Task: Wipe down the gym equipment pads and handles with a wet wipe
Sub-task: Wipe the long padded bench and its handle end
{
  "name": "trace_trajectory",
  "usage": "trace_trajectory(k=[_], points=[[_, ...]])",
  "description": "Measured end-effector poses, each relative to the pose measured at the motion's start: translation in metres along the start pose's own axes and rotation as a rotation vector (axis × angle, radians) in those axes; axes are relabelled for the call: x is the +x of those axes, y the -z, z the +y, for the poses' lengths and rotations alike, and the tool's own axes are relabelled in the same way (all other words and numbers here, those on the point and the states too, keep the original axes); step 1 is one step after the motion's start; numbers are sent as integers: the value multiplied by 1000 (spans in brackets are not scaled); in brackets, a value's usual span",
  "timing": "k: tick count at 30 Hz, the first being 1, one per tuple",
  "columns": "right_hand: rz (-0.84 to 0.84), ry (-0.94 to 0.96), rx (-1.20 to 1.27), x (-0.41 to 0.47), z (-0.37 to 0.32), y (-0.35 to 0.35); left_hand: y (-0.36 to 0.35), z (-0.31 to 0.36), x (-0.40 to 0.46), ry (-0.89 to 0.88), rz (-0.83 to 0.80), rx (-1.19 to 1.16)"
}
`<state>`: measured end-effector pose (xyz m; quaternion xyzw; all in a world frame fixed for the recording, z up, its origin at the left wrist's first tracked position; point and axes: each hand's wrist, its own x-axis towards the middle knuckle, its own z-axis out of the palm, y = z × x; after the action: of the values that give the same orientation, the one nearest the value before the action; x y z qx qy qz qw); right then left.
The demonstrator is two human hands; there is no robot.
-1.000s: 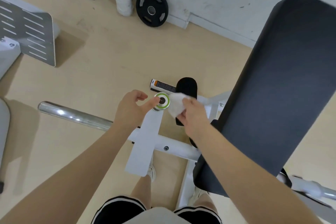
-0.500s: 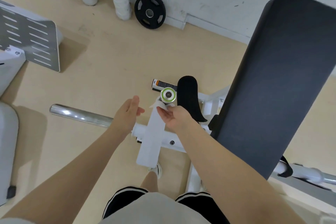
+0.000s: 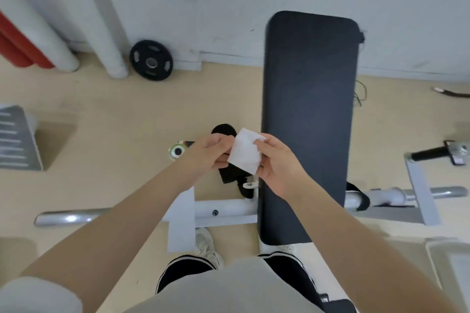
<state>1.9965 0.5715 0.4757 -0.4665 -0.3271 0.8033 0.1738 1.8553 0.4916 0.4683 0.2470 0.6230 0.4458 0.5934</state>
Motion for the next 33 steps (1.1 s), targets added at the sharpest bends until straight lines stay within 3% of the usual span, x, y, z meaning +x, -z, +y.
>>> trace_trajectory(k=[2,5,8,10,13,16,19,22,25,30,33], points=[[30,86,-7,-11,-15,24,-25,12,9,32,-111,125],[68,275,-124,-28,-31,62,-66,26,27,29,-118,255],[164,537,-416,-45,-42,104,-108,37,46,90,-83,198],[225,658,-685,-52,-47,135,-139,43,59,174,-143,52],[318,685,-920,-59,-56,190,-197,51,76,257,-216,-101],[323,667,-1010,-69,-73,247,-261,53,94,189,-248,40],[323,628,-893,-80,-98,304,-329,54,116,86,-207,217],[472,614,-729,-84,-130,364,-398,59,140,26,-200,302],[471,412,-545,-81,-154,425,-458,60,166,-8,-214,331],[329,243,-329,-76,-170,507,-530,48,211,15,-196,369],[441,163,-335,-61,-167,550,-561,38,241,103,-132,360]])
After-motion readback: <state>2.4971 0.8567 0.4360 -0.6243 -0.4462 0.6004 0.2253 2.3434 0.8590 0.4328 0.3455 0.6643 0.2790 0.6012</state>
